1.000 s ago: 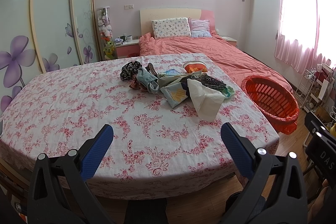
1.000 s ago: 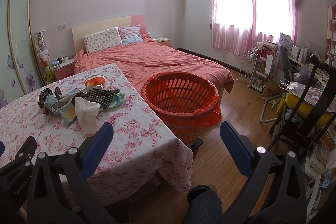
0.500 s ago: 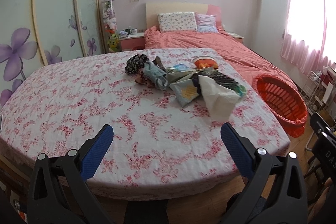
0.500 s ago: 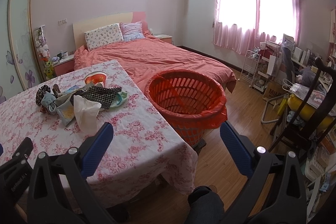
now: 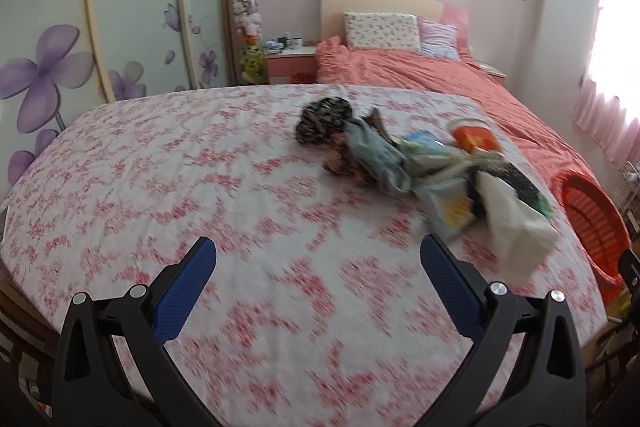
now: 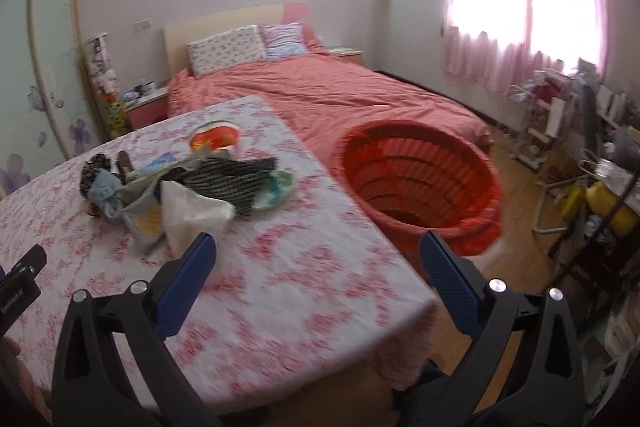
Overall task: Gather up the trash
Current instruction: 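Reach the right gripper toward the white tissue on the pile, then grasp the white tissue with the right gripper while the left gripper grasps the grey-green cloth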
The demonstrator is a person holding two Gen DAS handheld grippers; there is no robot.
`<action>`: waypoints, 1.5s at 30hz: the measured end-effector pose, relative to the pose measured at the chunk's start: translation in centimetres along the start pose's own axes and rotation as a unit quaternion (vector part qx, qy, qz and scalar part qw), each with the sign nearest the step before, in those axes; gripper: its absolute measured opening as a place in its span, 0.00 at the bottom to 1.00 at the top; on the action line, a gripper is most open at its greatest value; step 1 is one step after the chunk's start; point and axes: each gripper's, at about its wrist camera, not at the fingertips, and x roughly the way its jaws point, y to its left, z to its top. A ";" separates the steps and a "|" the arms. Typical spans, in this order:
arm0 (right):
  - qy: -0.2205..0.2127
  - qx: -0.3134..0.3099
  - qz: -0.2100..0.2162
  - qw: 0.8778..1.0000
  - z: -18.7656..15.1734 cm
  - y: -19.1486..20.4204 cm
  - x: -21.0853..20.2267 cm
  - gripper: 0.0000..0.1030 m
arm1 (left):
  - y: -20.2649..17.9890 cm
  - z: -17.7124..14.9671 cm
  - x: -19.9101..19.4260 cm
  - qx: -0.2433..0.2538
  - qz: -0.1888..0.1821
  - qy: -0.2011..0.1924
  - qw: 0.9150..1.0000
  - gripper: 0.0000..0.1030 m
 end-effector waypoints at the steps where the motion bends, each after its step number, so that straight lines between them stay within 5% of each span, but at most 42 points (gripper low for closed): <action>1: -0.001 -0.008 0.014 1.000 0.1 0.7 0.6 0.96 | 0.2 0.2 0.2 -0.004 0.005 -0.001 1.000 0.98; 9: -0.011 -0.054 0.072 0.996 1.3 6.3 4.7 0.96 | 1.7 0.3 2.0 -0.018 0.035 0.003 0.999 0.98; 17: 0.034 -0.089 0.068 0.993 0.5 10.1 8.9 0.93 | 2.6 0.0 3.9 -0.024 0.021 0.024 0.999 0.98; 22: 0.061 -0.091 0.072 0.991 -0.1 10.2 10.4 0.66 | 3.1 0.3 4.7 -0.027 0.005 0.029 0.999 0.98; 28: 0.057 -0.079 0.088 0.991 0.6 9.1 10.3 0.45 | 2.6 1.2 5.6 -0.020 -0.026 0.026 0.999 0.98; 30: 0.061 -0.073 0.096 0.991 0.9 8.8 10.4 0.47 | 2.2 1.5 6.0 -0.017 -0.032 0.029 0.999 0.98; 34: 0.070 -0.079 0.110 0.988 0.7 9.4 10.9 0.69 | 1.5 2.1 6.9 -0.012 -0.035 0.034 0.999 0.98; 36: 0.074 -0.086 0.112 0.987 0.5 10.0 11.3 0.69 | 1.2 2.3 7.2 -0.009 -0.034 0.038 0.999 0.98; 40: 0.079 -0.102 0.109 0.986 0.1 11.0 12.0 0.51 | 0.9 2.3 7.5 -0.003 -0.036 0.041 0.999 0.98; 45: 0.065 -0.071 0.144 0.985 1.5 9.5 9.8 0.49 | 0.5 2.7 7.8 0.002 -0.043 0.041 0.998 0.98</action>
